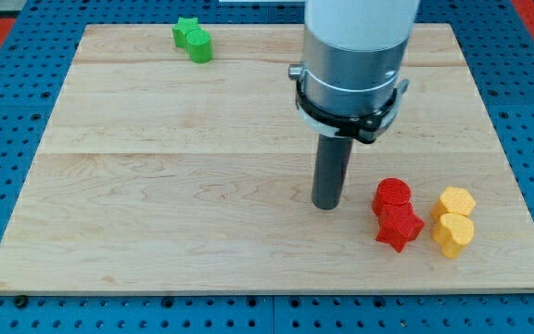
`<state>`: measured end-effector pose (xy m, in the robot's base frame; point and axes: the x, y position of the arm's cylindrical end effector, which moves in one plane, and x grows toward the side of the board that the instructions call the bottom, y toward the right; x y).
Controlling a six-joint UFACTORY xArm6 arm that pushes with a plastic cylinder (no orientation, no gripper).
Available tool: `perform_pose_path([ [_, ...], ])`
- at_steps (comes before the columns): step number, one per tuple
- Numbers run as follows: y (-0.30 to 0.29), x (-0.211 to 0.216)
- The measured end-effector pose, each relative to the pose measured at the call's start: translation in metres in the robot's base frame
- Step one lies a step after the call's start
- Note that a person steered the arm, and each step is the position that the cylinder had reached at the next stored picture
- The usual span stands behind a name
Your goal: Push the red star into the left of the yellow heart
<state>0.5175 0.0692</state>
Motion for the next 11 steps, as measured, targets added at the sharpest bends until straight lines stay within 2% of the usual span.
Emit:
perform_pose_path([
  [4, 0.082, 0.0],
  [6, -0.024, 0.011],
  [7, -0.033, 0.025],
  [8, -0.029, 0.041],
  [11, 0.026, 0.046],
])
